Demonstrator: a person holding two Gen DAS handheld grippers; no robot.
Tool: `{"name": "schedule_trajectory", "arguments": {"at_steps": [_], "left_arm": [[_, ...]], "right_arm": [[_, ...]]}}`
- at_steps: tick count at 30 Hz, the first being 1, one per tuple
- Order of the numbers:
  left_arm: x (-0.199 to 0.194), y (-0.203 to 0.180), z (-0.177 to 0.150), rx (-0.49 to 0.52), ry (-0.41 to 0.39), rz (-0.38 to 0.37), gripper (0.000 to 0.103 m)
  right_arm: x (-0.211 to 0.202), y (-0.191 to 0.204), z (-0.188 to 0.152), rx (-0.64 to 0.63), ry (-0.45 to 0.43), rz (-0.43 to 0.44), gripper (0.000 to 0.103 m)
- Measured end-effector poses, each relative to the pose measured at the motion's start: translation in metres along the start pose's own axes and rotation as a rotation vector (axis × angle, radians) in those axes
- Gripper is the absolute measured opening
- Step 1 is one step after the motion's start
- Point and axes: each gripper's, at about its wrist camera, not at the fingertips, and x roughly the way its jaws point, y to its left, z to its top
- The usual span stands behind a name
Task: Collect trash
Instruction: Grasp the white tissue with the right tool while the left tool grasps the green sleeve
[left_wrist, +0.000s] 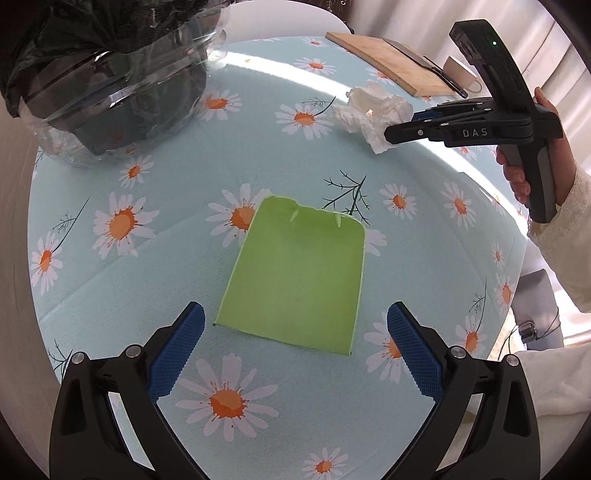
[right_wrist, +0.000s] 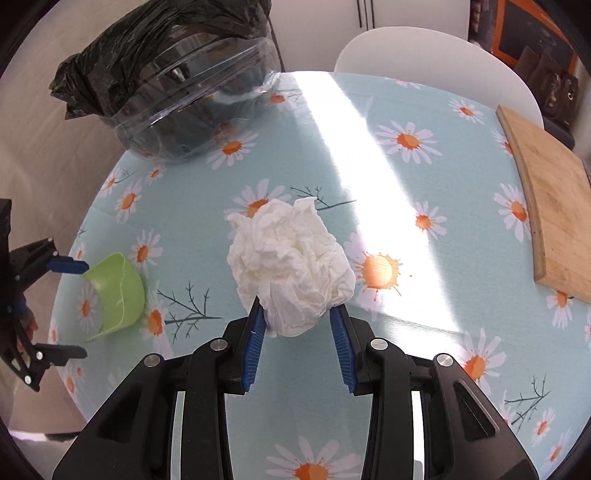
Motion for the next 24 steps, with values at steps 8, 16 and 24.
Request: {"name": "schedule_trajectory", "arguments": {"at_steps": [8, 16, 24], "left_arm": [[0.031, -0.004, 0.017, 0.048, 0.072, -0.021, 0.088], [0.026, -0.004, 0.024, 0.056, 0.101, 0.058, 0.070], [-0.015, 0.005, 0.022, 0.005, 0.076, 0.151, 0.069]], "right_arm": [[-0.027, -0.017, -0.022, 0.052, -0.020, -0.046, 0.035], [-0.044, -0.034, -0.033, 0.120, -0.059, -0.035, 0.035], [-0.064, -0.026, -0.021, 0.105, -0.151, 0.007, 0.034]]}}
